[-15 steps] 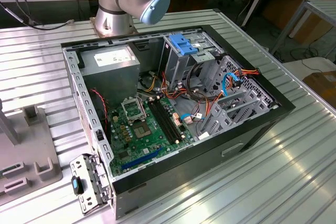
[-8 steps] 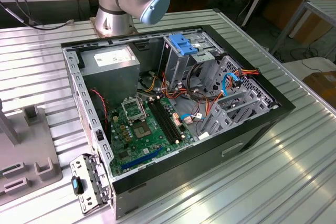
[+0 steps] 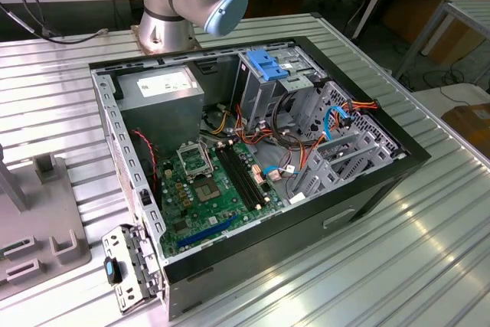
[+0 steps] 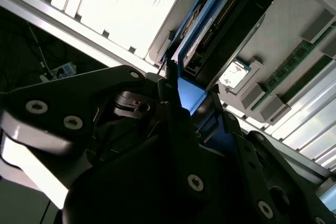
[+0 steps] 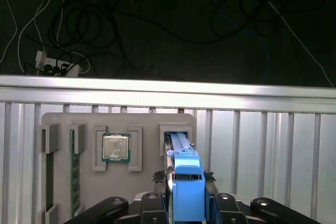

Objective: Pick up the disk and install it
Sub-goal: 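Pick up the disk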

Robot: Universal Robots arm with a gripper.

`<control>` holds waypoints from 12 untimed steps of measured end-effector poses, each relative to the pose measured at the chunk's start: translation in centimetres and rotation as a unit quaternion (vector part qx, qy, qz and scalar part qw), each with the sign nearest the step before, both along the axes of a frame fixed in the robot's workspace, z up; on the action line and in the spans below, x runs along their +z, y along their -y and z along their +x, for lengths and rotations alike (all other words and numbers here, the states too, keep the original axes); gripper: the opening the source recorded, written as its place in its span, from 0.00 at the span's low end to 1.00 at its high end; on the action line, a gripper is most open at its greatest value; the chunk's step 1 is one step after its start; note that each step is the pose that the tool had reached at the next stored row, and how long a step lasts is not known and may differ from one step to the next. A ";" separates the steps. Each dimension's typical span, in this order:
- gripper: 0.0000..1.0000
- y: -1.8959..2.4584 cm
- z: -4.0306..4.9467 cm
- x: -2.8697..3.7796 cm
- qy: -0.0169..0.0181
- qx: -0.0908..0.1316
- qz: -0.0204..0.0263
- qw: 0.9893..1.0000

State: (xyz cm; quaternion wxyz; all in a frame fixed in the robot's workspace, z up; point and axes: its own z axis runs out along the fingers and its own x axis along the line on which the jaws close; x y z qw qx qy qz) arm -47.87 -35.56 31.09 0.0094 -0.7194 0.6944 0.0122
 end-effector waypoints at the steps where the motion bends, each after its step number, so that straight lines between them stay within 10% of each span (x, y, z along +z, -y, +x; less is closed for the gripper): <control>1: 0.36 0.00 0.00 0.00 0.000 0.000 0.000 1.000; 12: 0.36 0.00 0.00 0.16 0.000 0.000 0.000 1.000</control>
